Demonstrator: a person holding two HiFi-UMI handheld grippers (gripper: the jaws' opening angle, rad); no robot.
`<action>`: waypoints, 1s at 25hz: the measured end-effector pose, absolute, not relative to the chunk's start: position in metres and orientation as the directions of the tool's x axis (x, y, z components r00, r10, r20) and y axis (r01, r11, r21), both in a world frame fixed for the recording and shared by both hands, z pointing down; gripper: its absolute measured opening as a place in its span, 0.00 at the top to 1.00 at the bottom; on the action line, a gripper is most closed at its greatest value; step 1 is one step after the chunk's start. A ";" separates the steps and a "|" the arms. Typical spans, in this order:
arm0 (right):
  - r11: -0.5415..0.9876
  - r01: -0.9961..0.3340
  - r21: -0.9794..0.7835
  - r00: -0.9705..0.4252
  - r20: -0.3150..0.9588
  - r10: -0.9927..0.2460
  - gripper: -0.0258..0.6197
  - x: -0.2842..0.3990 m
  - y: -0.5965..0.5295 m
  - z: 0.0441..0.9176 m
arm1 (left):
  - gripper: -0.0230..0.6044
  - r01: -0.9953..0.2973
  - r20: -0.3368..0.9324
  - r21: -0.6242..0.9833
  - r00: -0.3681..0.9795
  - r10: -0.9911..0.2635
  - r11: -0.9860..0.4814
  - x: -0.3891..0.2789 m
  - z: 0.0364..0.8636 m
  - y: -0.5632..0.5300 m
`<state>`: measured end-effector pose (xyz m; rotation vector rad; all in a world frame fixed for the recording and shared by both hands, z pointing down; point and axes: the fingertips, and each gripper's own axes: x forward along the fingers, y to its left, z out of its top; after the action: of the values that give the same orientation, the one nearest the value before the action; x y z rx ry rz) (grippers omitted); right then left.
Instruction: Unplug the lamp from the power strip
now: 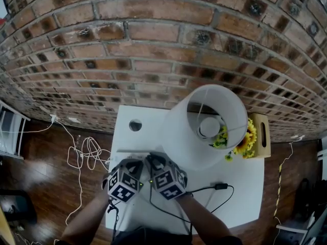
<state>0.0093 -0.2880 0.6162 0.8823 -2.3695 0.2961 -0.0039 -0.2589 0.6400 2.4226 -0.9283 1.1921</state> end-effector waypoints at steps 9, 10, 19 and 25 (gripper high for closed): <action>0.747 -0.665 -0.010 -0.607 0.589 -0.533 0.84 0.010 -0.288 0.614 | 0.93 -0.649 0.792 -0.039 0.443 -0.419 -0.760 -0.003 0.640 -0.258; 0.749 -0.663 -0.004 -0.606 0.591 -0.533 0.84 0.010 -0.287 0.614 | 0.93 -0.647 0.793 -0.039 0.444 -0.417 -0.762 -0.003 0.640 -0.258; 0.731 -0.681 -0.052 -0.625 0.562 -0.542 0.84 0.011 -0.287 0.614 | 0.93 -0.647 0.796 -0.052 0.433 -0.422 -0.761 -0.003 0.640 -0.257; 0.724 -0.688 -0.049 -0.615 0.568 -0.546 0.84 0.011 -0.285 0.613 | 0.93 -0.645 0.800 -0.051 0.431 -0.418 -0.762 -0.002 0.641 -0.257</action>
<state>0.0112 -0.2852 0.6130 0.9368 -2.3978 0.3568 -0.0022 -0.2565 0.6410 2.4234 -0.9231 1.2417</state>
